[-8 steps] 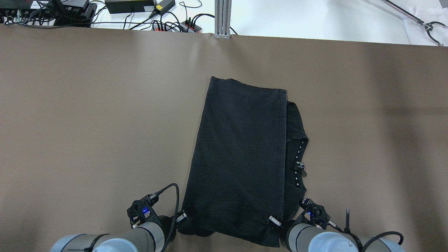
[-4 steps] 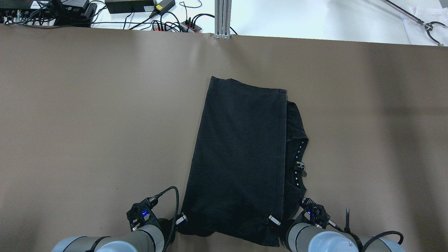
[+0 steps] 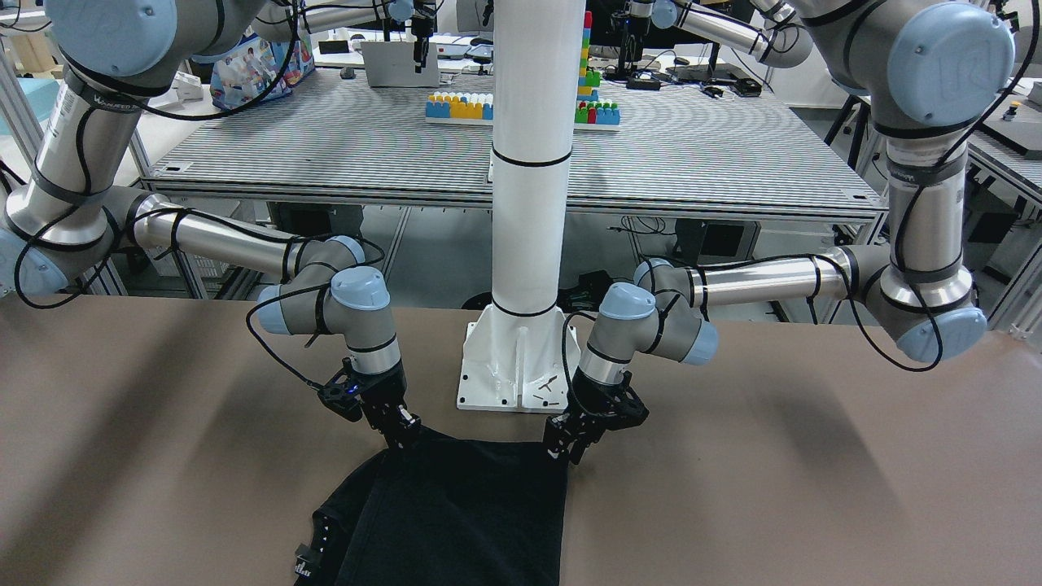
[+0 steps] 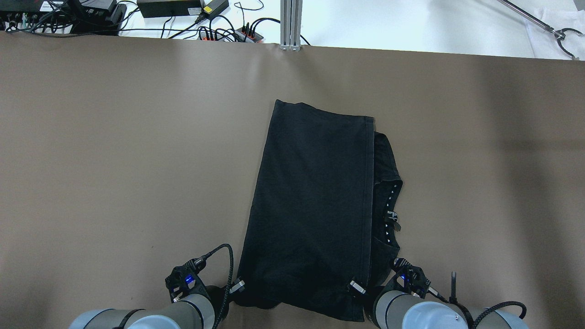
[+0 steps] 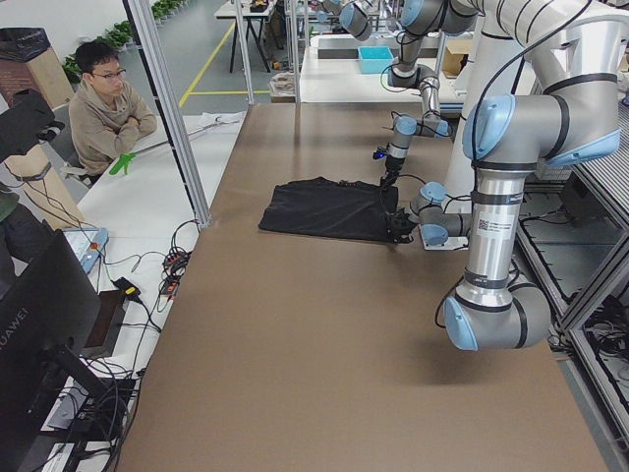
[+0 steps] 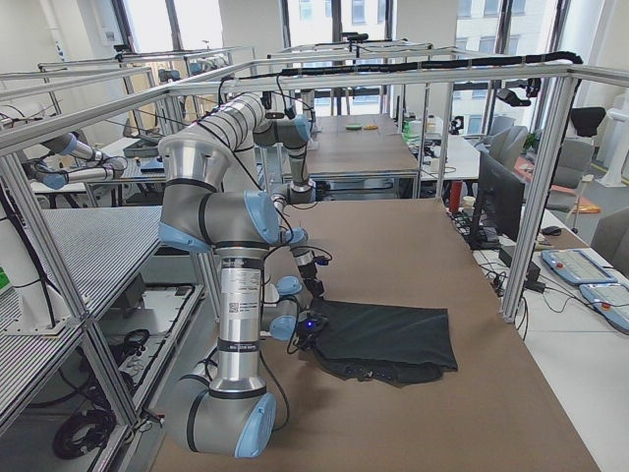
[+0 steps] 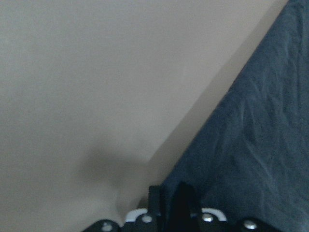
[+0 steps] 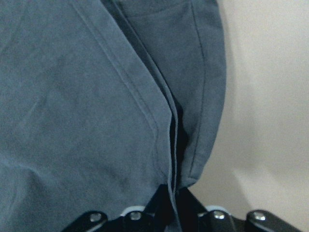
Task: Fold clothes
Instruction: 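Grasp the shirt's other near corner with the left gripper, then lift the near end with both grippers and fold it away from the robot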
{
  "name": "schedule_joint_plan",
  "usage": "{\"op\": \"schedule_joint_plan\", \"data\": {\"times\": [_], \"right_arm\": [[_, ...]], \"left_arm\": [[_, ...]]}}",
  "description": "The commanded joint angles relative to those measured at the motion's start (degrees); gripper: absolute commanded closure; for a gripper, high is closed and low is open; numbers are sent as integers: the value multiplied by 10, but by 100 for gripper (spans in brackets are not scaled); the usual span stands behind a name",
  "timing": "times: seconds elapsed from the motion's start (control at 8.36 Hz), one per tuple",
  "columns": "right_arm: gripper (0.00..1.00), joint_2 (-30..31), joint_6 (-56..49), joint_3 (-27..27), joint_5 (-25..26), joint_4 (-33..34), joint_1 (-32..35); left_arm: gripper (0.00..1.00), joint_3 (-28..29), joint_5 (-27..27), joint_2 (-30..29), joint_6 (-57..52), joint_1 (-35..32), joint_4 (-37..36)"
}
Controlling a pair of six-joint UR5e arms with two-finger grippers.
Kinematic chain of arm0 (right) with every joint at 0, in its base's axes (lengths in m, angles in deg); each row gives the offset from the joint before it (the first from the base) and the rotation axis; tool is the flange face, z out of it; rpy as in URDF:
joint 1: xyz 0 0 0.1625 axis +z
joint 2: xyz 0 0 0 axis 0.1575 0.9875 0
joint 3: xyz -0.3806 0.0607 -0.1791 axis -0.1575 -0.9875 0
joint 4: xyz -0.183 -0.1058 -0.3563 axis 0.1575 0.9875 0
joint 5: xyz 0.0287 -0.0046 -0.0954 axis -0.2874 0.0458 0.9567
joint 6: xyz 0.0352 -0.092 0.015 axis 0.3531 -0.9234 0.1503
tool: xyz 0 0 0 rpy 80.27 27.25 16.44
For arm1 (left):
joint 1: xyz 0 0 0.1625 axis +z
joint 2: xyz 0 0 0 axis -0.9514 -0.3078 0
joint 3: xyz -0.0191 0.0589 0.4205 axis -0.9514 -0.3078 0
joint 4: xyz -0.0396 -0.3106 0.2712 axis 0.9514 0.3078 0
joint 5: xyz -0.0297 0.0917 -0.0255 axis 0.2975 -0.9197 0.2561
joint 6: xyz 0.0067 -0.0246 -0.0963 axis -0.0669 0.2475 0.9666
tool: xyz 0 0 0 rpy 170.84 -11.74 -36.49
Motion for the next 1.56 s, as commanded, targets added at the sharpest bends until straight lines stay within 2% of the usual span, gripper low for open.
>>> {"op": "schedule_joint_plan", "data": {"times": [0.0, 0.24, 0.36, 0.48, 0.72, 0.84, 0.96, 1.08, 1.2, 1.44], "right_arm": [[100, 0, 0, 3, 0, 0, 1], [100, 6, 0, 7, 0, 0, 1], [100, 12, 0, 15, 0, 0, 3], [100, 21, -1, 33, -1, 0, 4], [100, 41, -4, 100, -8, 0, 13], [100, 36, -5, 121, -17, 0, 33], [100, 22, -6, 123, -49, 0, 67], [100, -2, -9, 114, -108, 0, 120], [100, -27, -10, 87, -165, 1, 175], [100, -114, -13, 2, -213, 18, 272]], "left_arm": [[100, -1, -1, 1, 2, 6, 0], [100, -42, 5, 14, 2, 5, -1], [100, -86, 10, 49, 1, 5, -1], [100, -129, 23, 68, 1, 5, -4], [100, -166, 29, 60, -1, 1, -8], [100, -162, 48, 51, -3, -32, -9], [100, -152, 76, 30, -5, -75, -14], [100, -132, 108, -4, -8, -122, -47], [100, -108, 136, -52, -10, -167, -87], [100, -39, 166, -115, -17, -236, -114]]}}
